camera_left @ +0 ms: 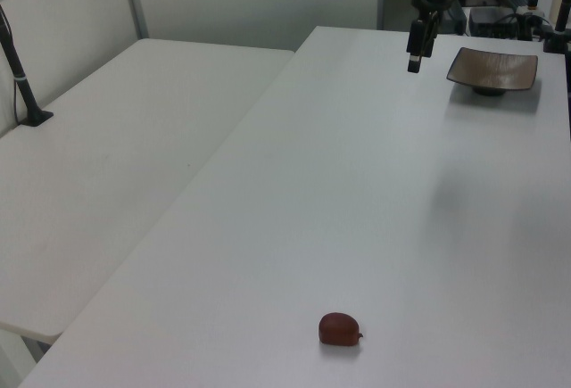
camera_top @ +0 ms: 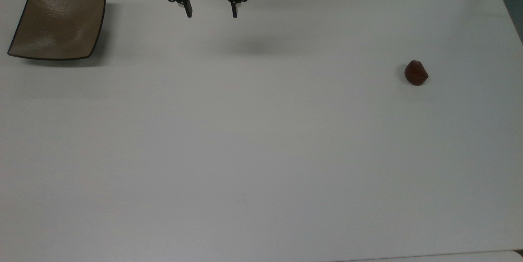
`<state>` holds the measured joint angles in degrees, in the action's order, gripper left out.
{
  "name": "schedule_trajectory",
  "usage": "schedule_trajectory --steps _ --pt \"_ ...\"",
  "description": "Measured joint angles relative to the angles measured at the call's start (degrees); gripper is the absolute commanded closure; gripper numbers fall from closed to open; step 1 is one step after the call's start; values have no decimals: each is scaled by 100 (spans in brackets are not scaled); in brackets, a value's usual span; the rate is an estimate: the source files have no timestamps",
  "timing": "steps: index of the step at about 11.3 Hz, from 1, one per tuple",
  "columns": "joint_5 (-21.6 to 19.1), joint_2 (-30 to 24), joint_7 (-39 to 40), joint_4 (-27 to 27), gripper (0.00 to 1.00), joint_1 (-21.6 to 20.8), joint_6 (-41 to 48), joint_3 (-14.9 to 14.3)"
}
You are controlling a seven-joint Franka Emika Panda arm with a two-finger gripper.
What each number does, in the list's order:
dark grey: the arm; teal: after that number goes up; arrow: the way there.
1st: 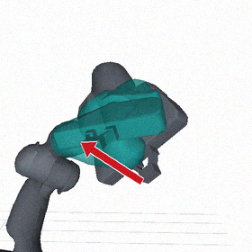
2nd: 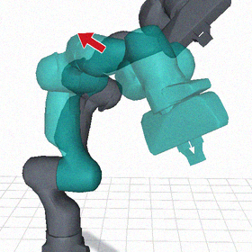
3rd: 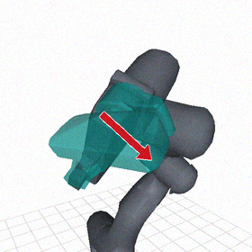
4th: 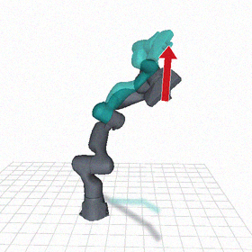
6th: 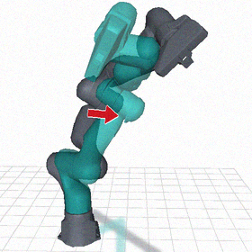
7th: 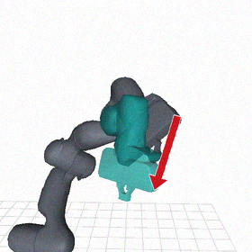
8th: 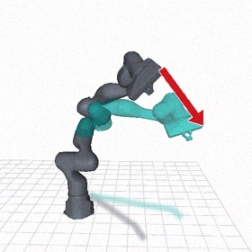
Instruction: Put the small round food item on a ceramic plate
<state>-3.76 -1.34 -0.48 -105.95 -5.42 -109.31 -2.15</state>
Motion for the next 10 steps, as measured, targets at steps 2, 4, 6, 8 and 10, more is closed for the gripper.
schedule_trajectory --steps 2,4,6,8,10 --pt "133 2 2 -13 0 0 3 37" --pt "256 7 2 -54 0 -1 3 140" --pt "263 7 2 -69 0 -1 3 150" --pt "263 7 2 -69 0 -1 3 149" --pt "266 7 2 -70 0 -1 3 149"
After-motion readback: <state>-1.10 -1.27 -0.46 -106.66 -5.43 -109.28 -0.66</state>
